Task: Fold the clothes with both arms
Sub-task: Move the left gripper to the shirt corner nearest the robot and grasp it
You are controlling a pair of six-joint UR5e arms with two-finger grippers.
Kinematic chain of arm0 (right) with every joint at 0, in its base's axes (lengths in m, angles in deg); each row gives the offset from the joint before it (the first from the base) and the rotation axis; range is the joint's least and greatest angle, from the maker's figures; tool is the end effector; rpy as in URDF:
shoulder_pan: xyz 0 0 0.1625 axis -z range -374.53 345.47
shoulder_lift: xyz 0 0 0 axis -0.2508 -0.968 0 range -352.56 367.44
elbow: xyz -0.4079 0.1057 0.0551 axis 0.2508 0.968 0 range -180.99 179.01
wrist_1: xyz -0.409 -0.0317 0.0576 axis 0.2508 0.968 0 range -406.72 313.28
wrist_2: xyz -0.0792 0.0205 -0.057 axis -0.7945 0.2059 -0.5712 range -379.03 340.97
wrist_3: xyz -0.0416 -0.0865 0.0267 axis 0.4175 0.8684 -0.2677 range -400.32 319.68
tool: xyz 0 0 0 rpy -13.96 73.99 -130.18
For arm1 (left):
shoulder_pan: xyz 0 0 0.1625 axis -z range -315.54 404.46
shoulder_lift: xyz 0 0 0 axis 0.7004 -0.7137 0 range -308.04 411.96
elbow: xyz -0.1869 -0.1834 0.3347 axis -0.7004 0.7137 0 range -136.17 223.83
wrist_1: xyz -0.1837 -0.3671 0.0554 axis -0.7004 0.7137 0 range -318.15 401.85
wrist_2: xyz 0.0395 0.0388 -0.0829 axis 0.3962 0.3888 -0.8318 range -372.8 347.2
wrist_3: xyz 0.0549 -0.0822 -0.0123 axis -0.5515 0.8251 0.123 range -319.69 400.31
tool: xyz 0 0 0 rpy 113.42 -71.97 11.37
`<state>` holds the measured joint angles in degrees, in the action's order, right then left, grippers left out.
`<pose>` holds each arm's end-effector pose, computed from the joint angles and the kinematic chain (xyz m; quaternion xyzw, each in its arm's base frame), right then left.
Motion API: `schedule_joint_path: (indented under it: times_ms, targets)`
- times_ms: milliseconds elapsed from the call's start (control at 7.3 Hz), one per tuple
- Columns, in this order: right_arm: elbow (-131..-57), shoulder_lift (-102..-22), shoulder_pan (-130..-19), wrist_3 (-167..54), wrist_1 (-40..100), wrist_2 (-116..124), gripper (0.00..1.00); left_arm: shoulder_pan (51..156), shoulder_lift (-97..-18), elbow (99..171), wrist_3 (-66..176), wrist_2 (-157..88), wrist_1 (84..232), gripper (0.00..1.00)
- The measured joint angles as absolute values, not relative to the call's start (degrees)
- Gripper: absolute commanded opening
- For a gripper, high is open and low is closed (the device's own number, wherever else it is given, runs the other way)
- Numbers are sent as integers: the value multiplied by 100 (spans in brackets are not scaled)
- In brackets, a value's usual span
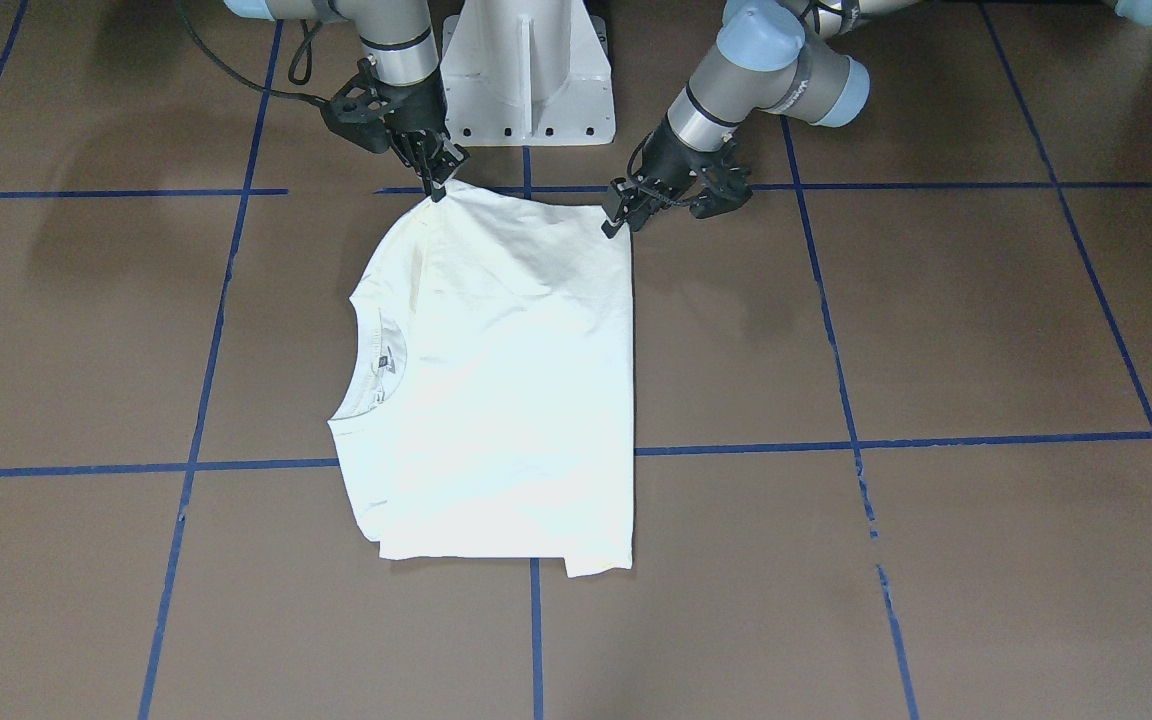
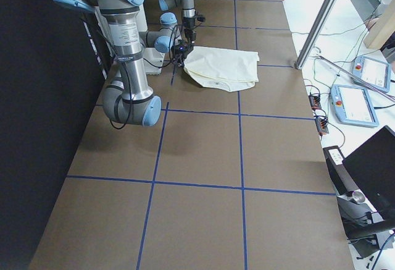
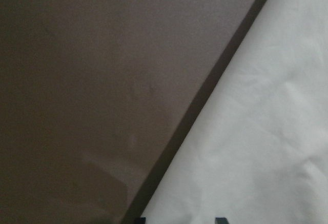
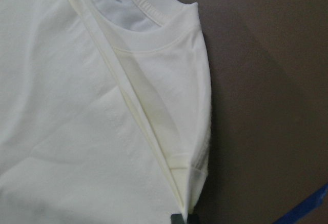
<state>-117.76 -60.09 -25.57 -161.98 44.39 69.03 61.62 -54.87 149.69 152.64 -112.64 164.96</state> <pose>-0.5226 -0.2412 0.2504 -0.0577 -0.4038 0.3388 0.8479 0.5233 -0.2833 0.3068 -0.0963 0.5374 -0.2387 0.8031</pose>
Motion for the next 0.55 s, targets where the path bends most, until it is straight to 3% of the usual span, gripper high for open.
schedule_joint_path:
  times_ms: [137,274,411,548]
  targets:
    - [-11779,-6007,-2555,-16200,4439,6903,0,6071,-5481,15051,15269,-11236,16277,51]
    - [-11779,-6006,-2553,-16198,4438,6903,0,5963,-5470,15066,15274,-11176,16185,39]
    - [-11780,-6003,-2552,-16199,4438,6903,0,5888,-5469,15054,15318,-11111,16148,25]
    - [-11780,-5995,-2552,-16202,4437,6903,0,5843,-5476,15041,15421,-11078,16135,0]
